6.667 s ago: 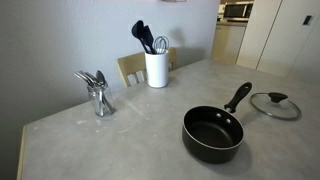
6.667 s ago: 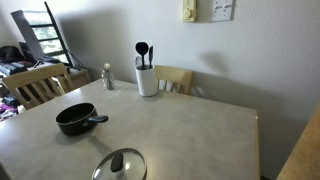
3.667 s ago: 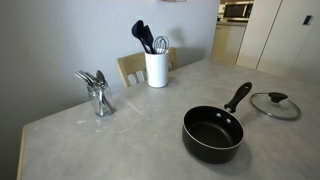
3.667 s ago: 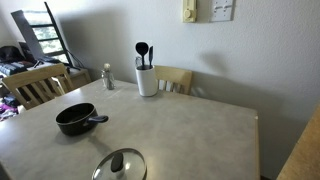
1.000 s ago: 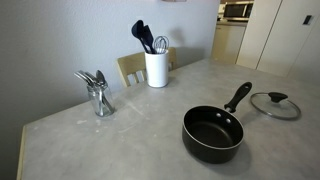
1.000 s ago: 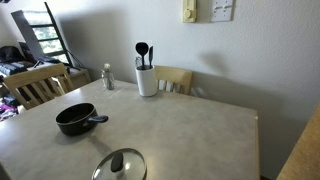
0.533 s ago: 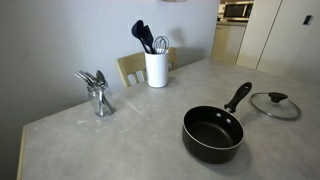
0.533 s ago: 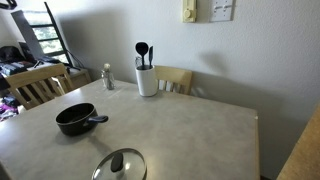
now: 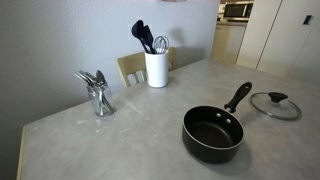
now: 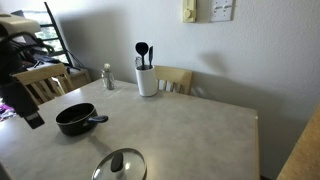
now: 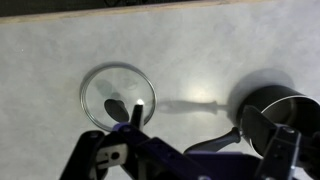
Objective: Close the pot with the lid
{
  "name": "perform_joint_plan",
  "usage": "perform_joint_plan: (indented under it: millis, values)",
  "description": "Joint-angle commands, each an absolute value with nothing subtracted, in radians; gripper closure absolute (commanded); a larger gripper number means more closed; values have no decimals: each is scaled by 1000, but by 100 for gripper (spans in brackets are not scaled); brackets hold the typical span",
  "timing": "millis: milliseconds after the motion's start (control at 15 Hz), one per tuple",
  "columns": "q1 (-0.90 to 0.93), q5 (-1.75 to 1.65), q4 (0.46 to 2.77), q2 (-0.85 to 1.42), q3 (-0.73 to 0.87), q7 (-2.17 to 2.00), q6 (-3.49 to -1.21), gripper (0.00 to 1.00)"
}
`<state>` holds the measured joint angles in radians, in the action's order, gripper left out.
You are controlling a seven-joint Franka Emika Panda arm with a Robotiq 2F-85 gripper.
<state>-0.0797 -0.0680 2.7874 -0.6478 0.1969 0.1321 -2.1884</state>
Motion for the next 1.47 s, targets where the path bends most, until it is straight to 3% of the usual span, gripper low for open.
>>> perform_joint_plan:
  millis: [0,400,867,933,1000,1400]
  values:
    - [-99,-56,2789,-633,182,141,-2196,0]
    - [-108,-138,2778,-587,285,426,-2186,0]
    - [1,-207,2678,-374,627,967,-2220,0]
    - [-46,-156,2661,-333,587,1023,-2218,0]
    - [-100,-175,2721,-431,537,948,-2214,0]
    - [-109,-110,2692,-319,501,968,-2309,0]
